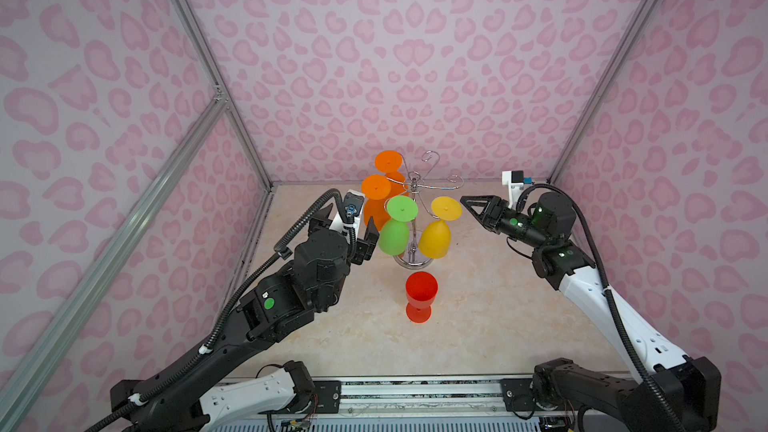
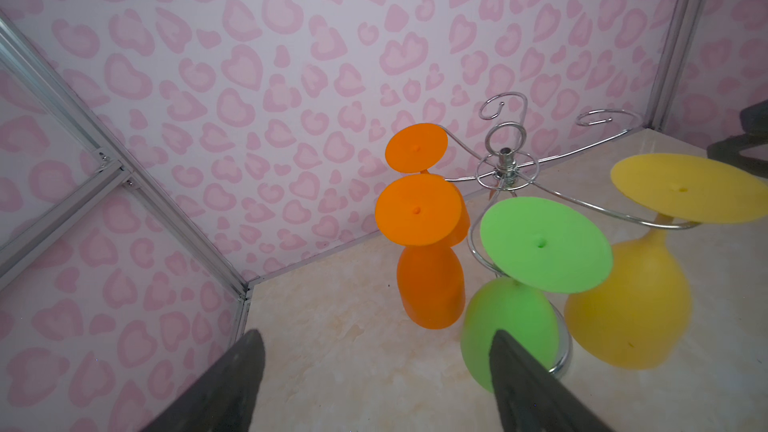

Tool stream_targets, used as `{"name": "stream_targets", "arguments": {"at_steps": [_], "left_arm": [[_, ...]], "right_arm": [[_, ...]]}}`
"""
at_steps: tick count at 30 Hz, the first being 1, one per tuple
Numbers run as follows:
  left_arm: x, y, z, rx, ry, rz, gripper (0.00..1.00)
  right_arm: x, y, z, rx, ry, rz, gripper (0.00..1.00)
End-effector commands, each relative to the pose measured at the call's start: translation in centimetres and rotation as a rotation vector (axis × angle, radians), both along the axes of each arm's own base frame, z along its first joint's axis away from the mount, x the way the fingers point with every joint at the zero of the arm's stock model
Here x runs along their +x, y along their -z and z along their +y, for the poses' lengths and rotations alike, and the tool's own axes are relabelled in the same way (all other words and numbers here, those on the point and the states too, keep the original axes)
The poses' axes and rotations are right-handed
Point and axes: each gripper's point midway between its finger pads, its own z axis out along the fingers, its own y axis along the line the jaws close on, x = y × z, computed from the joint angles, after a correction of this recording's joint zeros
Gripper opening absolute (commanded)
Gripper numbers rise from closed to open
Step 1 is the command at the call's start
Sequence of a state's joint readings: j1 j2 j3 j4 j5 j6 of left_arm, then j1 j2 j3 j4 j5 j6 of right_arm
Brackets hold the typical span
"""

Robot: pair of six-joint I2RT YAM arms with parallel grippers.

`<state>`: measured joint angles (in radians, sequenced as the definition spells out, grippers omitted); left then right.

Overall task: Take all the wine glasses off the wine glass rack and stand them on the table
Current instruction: 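Raise the left gripper away while the right gripper reaches to the yellow glass foot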

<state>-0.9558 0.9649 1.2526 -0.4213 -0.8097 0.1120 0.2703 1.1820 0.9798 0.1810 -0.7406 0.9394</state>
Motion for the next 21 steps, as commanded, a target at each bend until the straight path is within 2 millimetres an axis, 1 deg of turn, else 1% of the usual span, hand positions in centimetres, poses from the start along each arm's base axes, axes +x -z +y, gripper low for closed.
{"name": "stream_targets", "arguments": {"at_steps": [1, 7, 14, 17, 21], "left_arm": [[0.28, -1.17, 0.79, -0.091, -0.044, -0.034, 0.87], [0.39, -1.24, 1.34, -0.102, -0.062, -0.04, 0.87], [0.18, -1.26, 1.48, -0.109, -0.049, -0.046, 0.87], [0.04, -1.23, 1.42, -0.111, -0.034, -0.047, 0.86], [-0.05, -1.1, 1.37, -0.112, -0.026, -0.045, 0.88]], "right_arm": [[-0.12, -0.08, 0.75, 0.003, -0.02, -0.014, 0.52], [-0.06, 0.27, 1.52, -0.007, -0.033, -0.003, 0.46], [0.1, 0.21, 1.56, -0.014, -0.029, 0.001, 0.35], [0.2, 0.46, 1.51, -0.019, -0.025, 0.009, 0.28], [0.33, 0.78, 1.59, -0.021, -0.027, 0.02, 0.24]]}}
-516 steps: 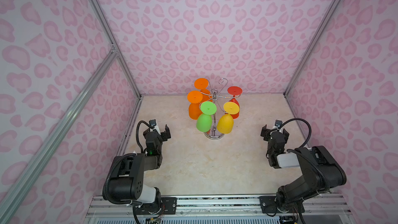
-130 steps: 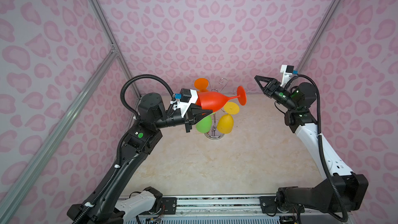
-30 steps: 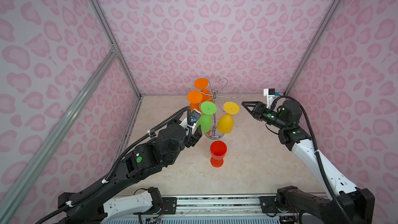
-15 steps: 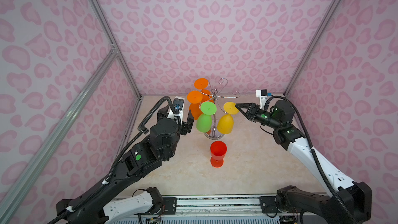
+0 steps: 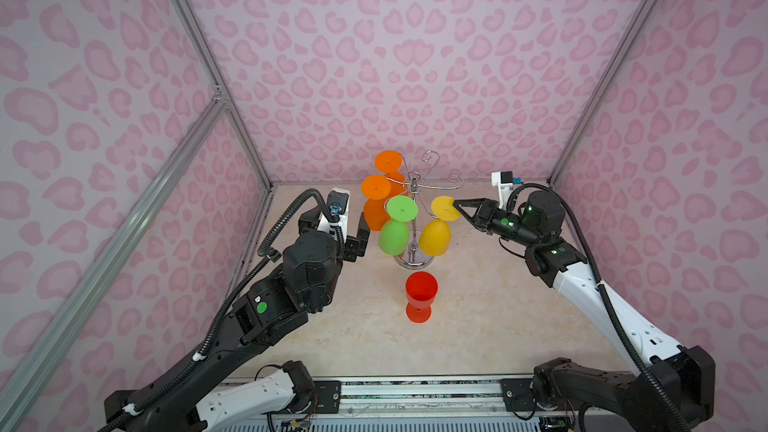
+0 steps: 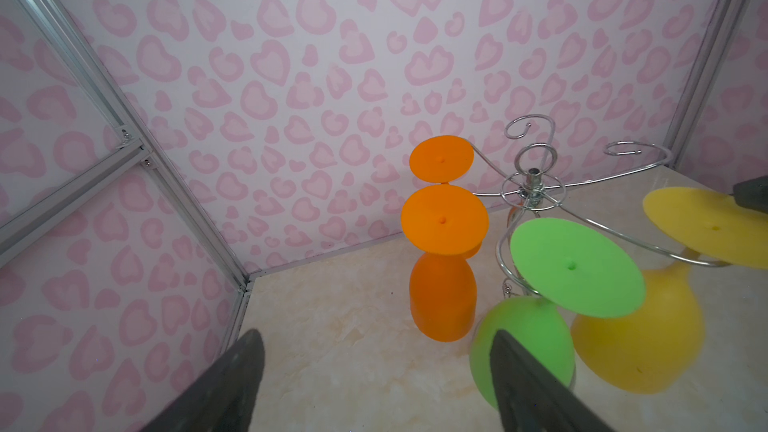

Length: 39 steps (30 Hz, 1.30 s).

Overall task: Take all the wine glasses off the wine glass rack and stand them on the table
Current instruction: 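Raise the left gripper away while the right gripper reaches to the yellow glass foot, then close the right gripper on the yellow glass's foot at the rack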

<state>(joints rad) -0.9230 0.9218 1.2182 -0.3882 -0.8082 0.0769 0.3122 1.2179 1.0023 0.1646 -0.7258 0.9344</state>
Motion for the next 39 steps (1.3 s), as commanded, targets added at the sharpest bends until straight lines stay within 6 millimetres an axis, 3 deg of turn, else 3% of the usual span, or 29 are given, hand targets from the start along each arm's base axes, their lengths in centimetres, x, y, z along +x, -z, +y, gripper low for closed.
{"name": "stream_targets", "arguments": {"at_steps": [1, 16, 31, 39], "left_arm": [[0.0, -0.8, -0.2, -0.041, 0.012, -0.026, 0.88], [-0.3, -0.7, 0.0, -0.045, 0.018, -0.022, 0.91], [-0.5, -0.2, 0.0, -0.053, 0.033, -0.011, 0.99], [-0.6, 0.1, 0.0, -0.054, 0.039, -0.006, 0.98]], "right_arm": [[0.2, 0.2, 0.1, -0.006, -0.002, -0.001, 0.23], [0.0, -0.6, 0.2, 0.026, -0.014, 0.004, 0.01], [-0.2, -3.2, 0.9, 0.265, -0.117, 0.023, 0.0], [-0.3, -3.7, 1.0, 0.274, -0.119, 0.02, 0.0]]}}
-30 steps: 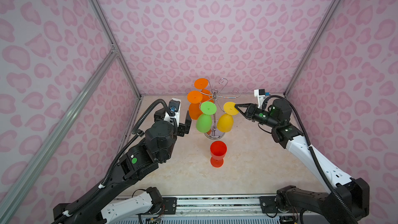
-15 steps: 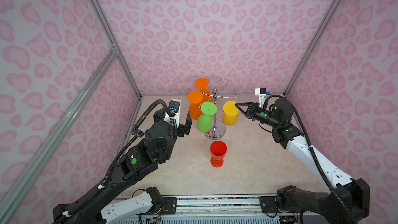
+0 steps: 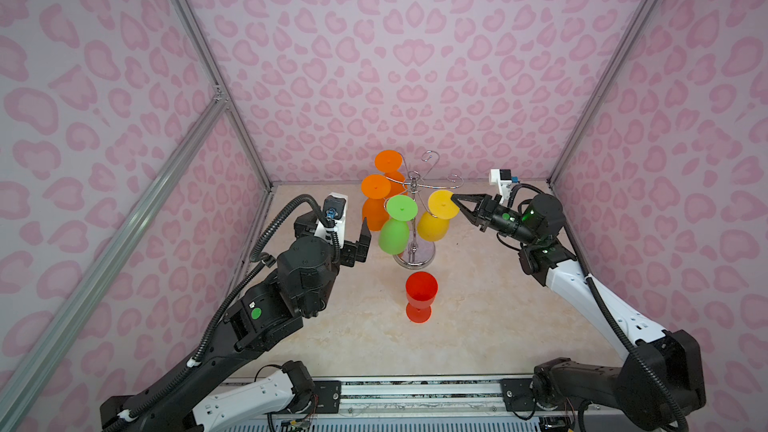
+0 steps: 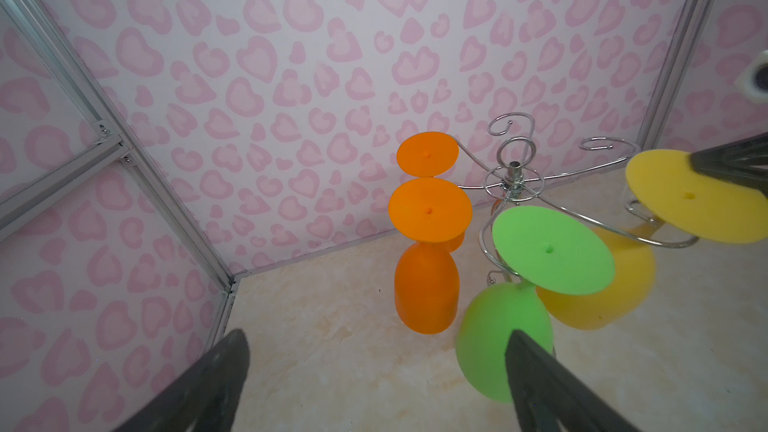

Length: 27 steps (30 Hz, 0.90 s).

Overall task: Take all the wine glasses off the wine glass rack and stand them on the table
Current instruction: 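Close the right gripper on the yellow glass's foot at the rack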

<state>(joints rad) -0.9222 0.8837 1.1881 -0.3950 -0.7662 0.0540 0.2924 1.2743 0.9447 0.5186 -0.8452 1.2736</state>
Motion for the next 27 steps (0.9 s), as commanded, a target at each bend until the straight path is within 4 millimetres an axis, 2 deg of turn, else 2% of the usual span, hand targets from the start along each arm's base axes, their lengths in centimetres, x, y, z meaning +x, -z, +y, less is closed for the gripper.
{"name": "stream_targets", "arguments": {"at_steps": [1, 12, 27], "left_arm": [[0.0, -0.5, 0.0, -0.025, 0.0, -0.015, 0.98], [-0.1, -0.6, 0.1, -0.024, 0.003, -0.017, 0.98], [0.0, -0.8, -0.2, -0.015, 0.015, -0.018, 0.98]], "right_arm": [[-0.3, -1.2, 0.2, 0.017, -0.017, -0.038, 0.0], [-0.1, -1.4, 2.0, 0.006, -0.059, -0.036, 0.0], [-1.2, -1.4, 1.5, -0.044, -0.043, -0.042, 0.0]]}}
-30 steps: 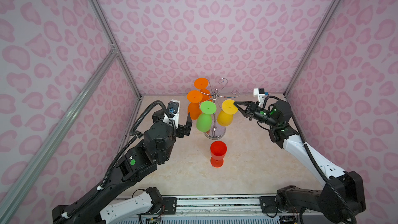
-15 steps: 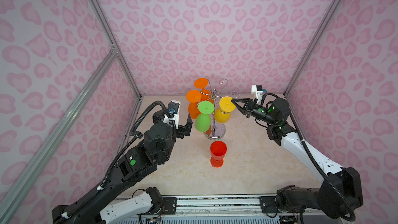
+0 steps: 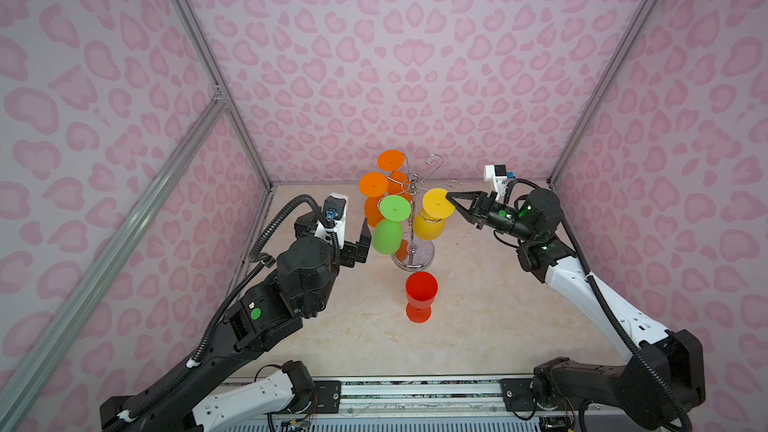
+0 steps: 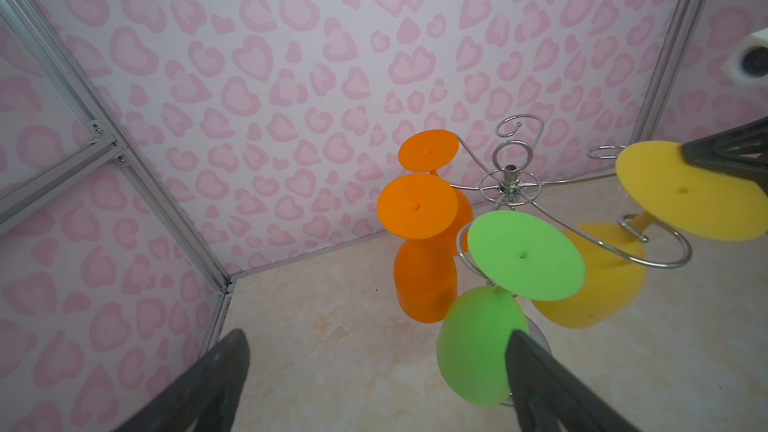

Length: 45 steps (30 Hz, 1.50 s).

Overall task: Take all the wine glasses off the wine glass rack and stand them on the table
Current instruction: 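Close the right gripper on the yellow glass's foot at the rack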

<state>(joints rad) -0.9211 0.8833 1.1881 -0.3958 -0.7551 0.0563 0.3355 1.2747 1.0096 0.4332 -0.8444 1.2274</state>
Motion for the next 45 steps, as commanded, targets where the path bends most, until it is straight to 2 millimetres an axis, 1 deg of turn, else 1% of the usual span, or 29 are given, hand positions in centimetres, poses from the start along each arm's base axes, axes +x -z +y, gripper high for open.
{"name": "stream_targets", "arguments": {"at_steps": [1, 11, 18, 26, 32, 41, 45], "left_arm": [[0.0, -0.8, -0.1, -0.016, 0.005, -0.019, 0.98], [0.0, -0.5, 0.0, -0.016, 0.004, -0.013, 0.98], [-0.1, -0.4, 0.1, -0.021, 0.002, -0.013, 0.98], [-0.3, -0.2, 0.2, -0.027, 0.006, -0.009, 0.98], [-0.4, -0.1, 0.3, -0.032, 0.007, -0.007, 0.98], [-0.5, 0.1, 0.6, -0.026, 0.002, -0.004, 0.98], [-0.6, 0.2, 0.8, -0.027, -0.001, -0.003, 0.98]], "right_arm": [[-0.5, -0.2, -0.1, -0.021, -0.003, -0.023, 0.0], [-1.8, -0.6, -0.4, -0.037, -0.004, -0.035, 0.0], [-2.5, -0.8, 0.2, -0.034, -0.027, -0.038, 0.0], [-2.8, -0.8, 1.0, -0.034, -0.043, -0.038, 0.0], [-2.3, -0.8, 1.5, -0.036, -0.047, -0.04, 0.0], [-0.4, 0.2, 2.0, -0.053, -0.026, -0.001, 0.0], [0.2, 0.3, 2.3, -0.057, -0.027, 0.01, 0.0]]}}
